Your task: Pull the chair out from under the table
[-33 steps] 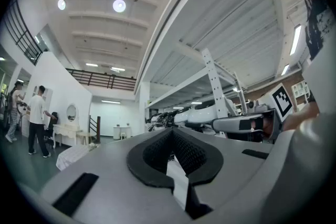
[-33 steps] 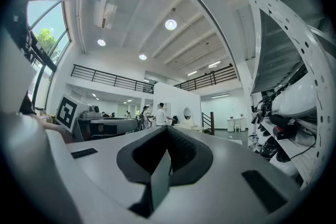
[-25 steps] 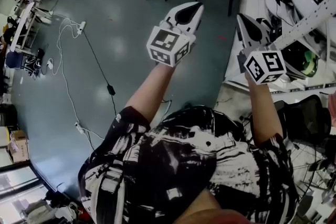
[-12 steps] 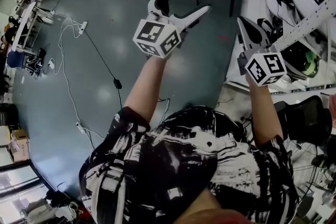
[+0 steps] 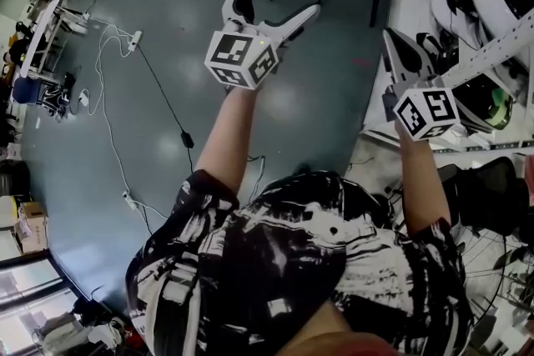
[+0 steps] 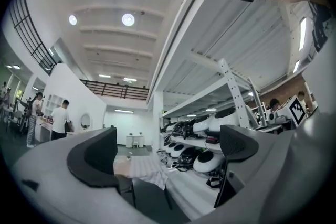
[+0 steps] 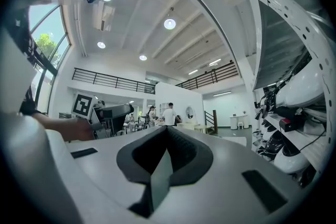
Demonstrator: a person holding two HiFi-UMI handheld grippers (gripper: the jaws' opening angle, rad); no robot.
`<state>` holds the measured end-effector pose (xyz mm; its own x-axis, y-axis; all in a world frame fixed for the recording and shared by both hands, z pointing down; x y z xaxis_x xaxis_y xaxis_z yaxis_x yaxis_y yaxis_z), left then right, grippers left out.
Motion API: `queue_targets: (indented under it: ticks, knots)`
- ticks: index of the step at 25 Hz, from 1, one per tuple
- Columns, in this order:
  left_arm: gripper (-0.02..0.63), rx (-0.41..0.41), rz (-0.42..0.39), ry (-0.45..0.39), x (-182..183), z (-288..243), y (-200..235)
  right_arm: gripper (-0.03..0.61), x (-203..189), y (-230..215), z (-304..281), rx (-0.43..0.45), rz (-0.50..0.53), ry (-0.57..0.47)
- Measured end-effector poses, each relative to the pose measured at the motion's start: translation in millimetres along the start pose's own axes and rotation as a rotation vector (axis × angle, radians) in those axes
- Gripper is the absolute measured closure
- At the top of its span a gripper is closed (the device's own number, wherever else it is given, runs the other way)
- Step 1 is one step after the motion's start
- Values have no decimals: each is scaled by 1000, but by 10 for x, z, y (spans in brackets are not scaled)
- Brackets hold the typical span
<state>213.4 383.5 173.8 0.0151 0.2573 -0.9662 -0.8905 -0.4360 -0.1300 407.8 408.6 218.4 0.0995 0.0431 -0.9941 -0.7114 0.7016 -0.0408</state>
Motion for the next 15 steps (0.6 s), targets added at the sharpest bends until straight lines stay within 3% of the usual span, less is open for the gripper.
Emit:
queue_targets:
  ticks: [8, 15]
  knots:
    - [40, -43, 3, 36, -262, -30, 242, 580, -101, 144, -330, -21, 5, 18]
    - [41, -32, 16, 63, -533, -301, 453, 580, -188, -70, -624, -19, 0, 36]
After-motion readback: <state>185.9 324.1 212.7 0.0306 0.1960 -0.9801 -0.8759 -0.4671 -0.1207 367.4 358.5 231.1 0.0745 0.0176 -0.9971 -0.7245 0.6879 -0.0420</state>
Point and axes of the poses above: the fingertips, and each gripper's own axes: z backward along the fingers, y to its left, x out of its top, the point moved 1 cm from there along z, backward along the fingers, and after that the axes turned 3 degrees about -z, right-handed, at the moved point
